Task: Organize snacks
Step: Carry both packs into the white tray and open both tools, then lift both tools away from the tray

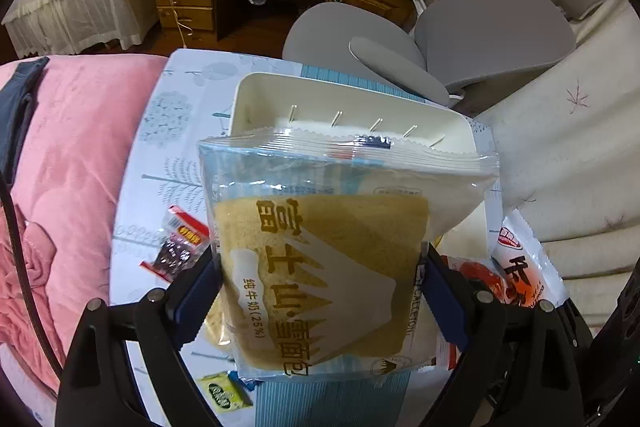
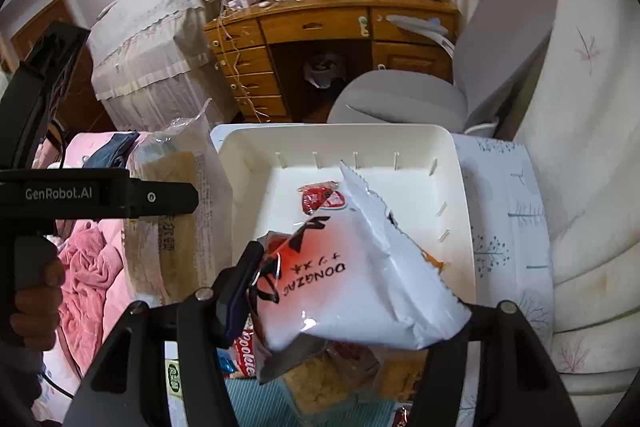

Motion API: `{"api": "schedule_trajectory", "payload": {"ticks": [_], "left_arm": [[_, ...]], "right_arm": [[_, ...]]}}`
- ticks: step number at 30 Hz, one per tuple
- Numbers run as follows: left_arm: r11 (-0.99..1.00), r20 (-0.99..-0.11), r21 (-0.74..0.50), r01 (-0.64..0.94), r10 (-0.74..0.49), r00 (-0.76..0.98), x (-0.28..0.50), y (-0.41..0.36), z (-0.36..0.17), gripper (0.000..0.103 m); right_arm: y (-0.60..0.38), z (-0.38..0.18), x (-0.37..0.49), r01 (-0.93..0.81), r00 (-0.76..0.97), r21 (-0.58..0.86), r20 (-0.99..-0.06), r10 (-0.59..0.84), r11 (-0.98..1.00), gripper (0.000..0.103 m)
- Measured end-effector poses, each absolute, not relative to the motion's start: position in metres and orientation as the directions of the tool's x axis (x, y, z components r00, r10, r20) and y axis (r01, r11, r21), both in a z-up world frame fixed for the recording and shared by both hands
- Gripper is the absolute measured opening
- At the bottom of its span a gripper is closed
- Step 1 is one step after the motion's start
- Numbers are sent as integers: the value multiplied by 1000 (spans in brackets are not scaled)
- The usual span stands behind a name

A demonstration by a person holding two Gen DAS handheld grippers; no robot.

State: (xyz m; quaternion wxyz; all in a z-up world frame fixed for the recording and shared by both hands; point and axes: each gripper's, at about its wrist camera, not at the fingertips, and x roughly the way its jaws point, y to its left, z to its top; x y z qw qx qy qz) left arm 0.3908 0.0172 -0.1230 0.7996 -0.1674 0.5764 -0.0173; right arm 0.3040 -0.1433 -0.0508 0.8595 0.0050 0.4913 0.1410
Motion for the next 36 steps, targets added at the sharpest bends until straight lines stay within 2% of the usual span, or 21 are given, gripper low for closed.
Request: {"api": "schedule_trajectory", "payload": {"ticks": [4,6,12,29,36], "left_arm": [[933,-911,-321,-164,-257,322,398,16,-136,92],[924,-909,-339,-176,-272,317,400,17,-141,96],[926,-906,-343,-159,-282,316,403,15,-141,99],[904,-873,-421,-74,-381,306,349,28,-129,99],[914,-880,-402,-59,-368,301,317,37,-131,99]], "right_arm": [[-149,-61,313,-205,443,164,-864,240,965,62],[-150,-68,317,-198,418,163,-878,233,967,63],[-152,-72,319,-162,401,161,-891,214,973,80],[-133,-47,285,-101,429,182,-879,208,978,80],[-125,-45,259,-57,447,187,-874,193,981,80]]}}
